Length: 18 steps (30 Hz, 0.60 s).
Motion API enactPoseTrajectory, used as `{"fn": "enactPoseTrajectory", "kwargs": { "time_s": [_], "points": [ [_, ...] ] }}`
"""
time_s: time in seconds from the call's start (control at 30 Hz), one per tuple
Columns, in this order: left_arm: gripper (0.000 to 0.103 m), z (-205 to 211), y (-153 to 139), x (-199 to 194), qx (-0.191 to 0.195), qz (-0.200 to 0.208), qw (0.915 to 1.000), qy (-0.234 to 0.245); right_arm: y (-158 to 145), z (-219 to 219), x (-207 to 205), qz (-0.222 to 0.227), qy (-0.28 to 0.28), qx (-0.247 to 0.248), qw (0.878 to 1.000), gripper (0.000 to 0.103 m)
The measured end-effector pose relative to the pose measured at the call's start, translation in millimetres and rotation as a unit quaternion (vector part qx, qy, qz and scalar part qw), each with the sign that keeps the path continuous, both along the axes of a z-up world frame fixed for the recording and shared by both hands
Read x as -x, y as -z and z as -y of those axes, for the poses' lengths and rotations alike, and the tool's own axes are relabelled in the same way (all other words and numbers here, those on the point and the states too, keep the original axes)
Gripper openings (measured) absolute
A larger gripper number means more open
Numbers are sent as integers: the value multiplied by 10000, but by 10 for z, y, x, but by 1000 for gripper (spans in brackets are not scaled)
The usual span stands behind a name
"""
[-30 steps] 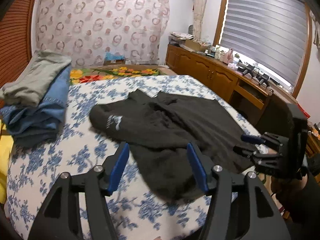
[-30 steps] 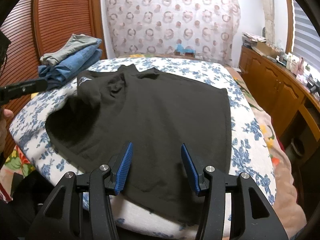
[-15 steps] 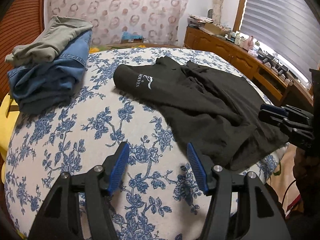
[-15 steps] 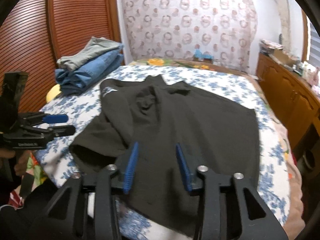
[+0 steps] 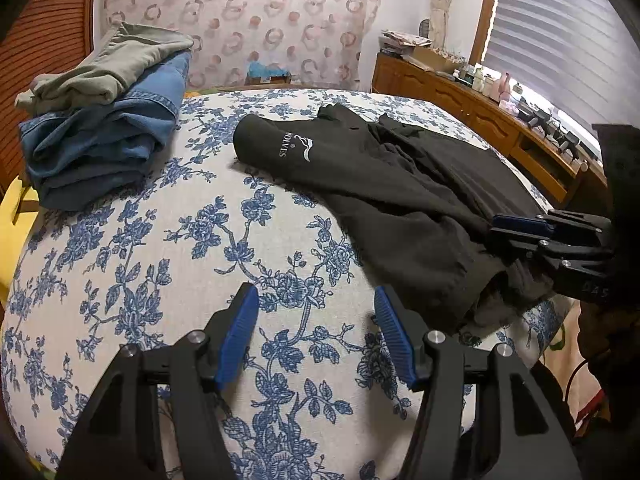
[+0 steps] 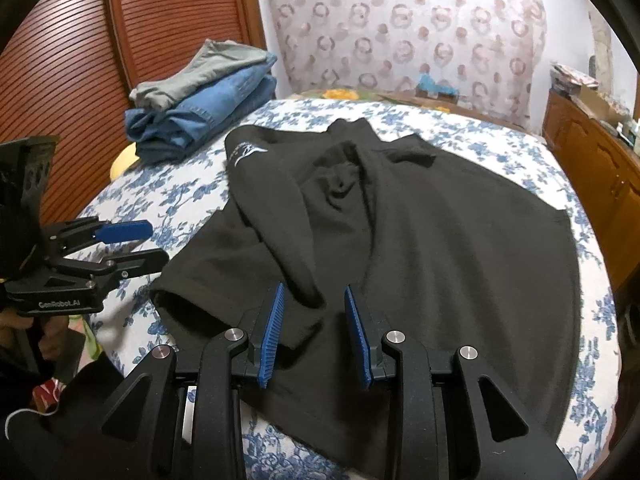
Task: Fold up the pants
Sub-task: 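Close the right gripper on the black garment's edge, then lift the held edge and fold it over the garment, then open the right gripper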
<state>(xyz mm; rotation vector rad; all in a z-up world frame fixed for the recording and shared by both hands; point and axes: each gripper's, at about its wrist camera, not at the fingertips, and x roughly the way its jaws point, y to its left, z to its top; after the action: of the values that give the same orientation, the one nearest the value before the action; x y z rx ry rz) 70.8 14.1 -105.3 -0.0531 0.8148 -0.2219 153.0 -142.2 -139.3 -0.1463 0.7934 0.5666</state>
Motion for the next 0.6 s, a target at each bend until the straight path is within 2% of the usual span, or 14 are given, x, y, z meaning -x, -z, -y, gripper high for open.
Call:
{"fn": "enactPoseTrajectory", "kwargs": {
  "time_s": [0.07, 0.13, 0.2, 0.3, 0.37, 0.5, 0.6],
  "points": [
    [60, 13, -2, 17, -64, 31, 10000, 25, 16, -44, -15, -32, -66, 20, 10000, 30],
    [61, 36, -2, 38, -141, 83, 9999, 57, 37, -95, -37, -65, -138, 57, 9999, 24],
    [61, 64, 0, 51, -236, 116, 9996, 105, 65, -134, -57, -109, -206, 115, 9997, 13],
    [61, 57, -10, 44, -202, 119, 9997, 102, 70, -168, -55, -27, -223, 203, 9995, 4],
    [61, 42, -23, 33, -125, 61, 9999, 84, 31, -157, -43, 59, -210, 173, 9996, 2],
    [61, 10, -70, 9, 284, -29, 9995, 123, -146, -91, 33, 530, -68, 62, 9986, 0],
    [61, 52, -117, 6, 283, 37, 9995, 130, -302, -11, 96, 897, 96, 38, 9959, 0]
  ]
}}
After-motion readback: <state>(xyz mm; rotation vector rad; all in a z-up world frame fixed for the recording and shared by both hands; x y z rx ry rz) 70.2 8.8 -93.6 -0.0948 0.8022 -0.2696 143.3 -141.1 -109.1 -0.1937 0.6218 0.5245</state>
